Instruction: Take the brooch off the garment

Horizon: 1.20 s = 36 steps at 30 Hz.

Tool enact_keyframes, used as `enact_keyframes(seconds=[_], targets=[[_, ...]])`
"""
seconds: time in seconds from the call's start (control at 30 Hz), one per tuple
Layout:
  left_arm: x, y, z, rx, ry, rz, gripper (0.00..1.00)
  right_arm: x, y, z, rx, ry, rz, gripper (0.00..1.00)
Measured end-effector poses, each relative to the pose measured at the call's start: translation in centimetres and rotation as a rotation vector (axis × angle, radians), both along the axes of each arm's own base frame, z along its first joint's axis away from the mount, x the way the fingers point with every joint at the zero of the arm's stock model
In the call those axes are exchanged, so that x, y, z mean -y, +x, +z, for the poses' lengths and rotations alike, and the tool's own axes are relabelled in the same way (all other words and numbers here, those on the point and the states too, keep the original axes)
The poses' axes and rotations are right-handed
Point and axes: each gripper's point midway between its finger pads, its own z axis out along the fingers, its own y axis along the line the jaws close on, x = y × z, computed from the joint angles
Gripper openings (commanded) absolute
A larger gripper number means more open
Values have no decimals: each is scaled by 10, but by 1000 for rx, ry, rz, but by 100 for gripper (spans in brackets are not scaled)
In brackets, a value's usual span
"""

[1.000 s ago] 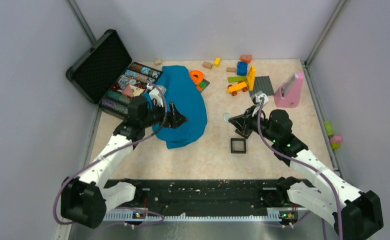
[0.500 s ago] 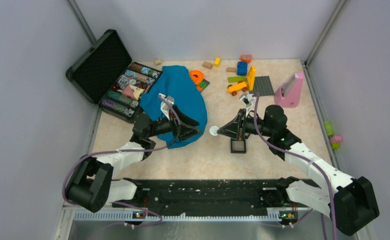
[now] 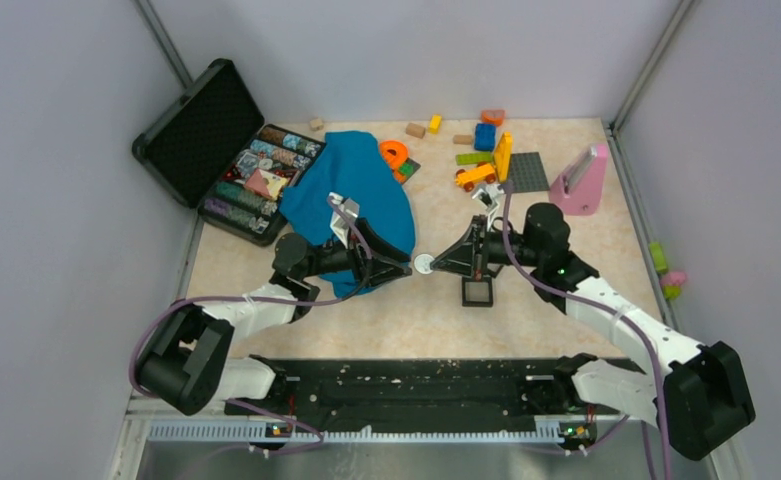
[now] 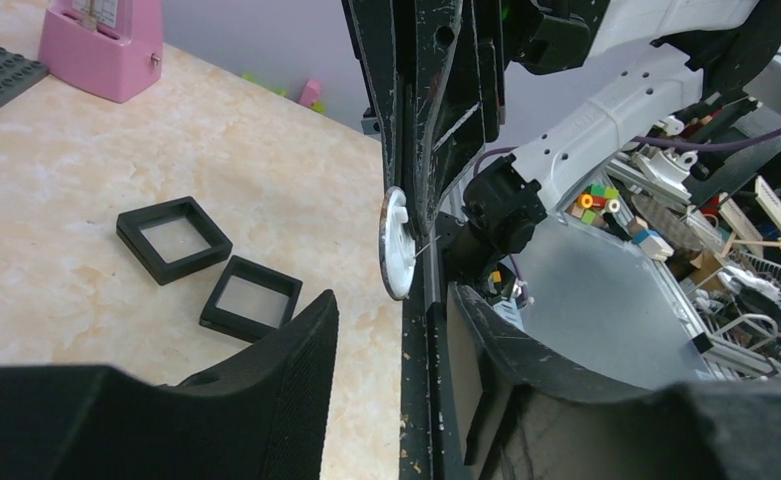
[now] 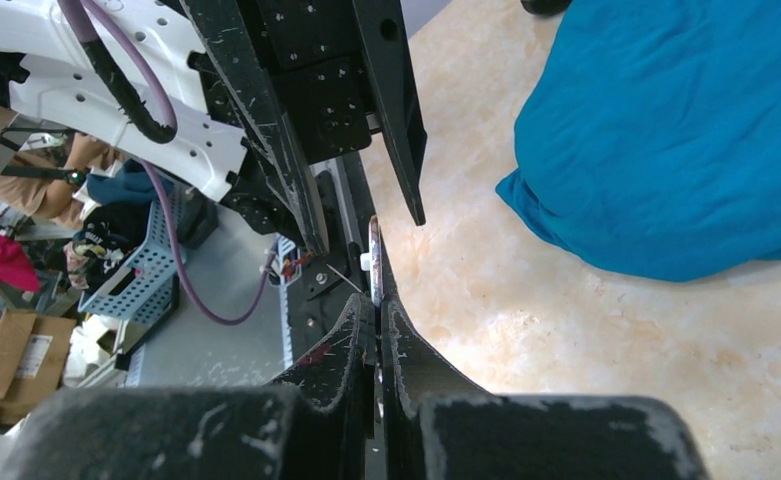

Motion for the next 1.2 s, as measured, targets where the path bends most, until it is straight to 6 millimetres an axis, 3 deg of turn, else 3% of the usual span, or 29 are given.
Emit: enact_keyframes(seconds=[0.13,0.27,0.6,0.7,0.77,0.9,1.0,1.2], targets=[[0,0,-2,2,5,0,45,-5,-2,-3,-10,-6,16,0],[1,1,-4,-2,11,1,25,-10,-5,-5,-18,-11,37,0],[1,-2,-6,-11,21,-14,20,-16,-5,-2,-18,-13,53,0],[1,-4,-7,-13,25,-22,1,-17,-6,-4,-23,-16,58,0],[2,-5,-8,-17,27,-29,0,-18,-6,-5,-24,-18,59,0],[1,-5,-9,-22,33,-31,0,-19,-5,-7,-20,-24,64,29],[1,-5,-9,-11,37,-25,0,-23,-9,-7,5,-28,80,42],[0,-5,-3,17,29,-8,0,-30,-20,-3,114,-32,109,50]])
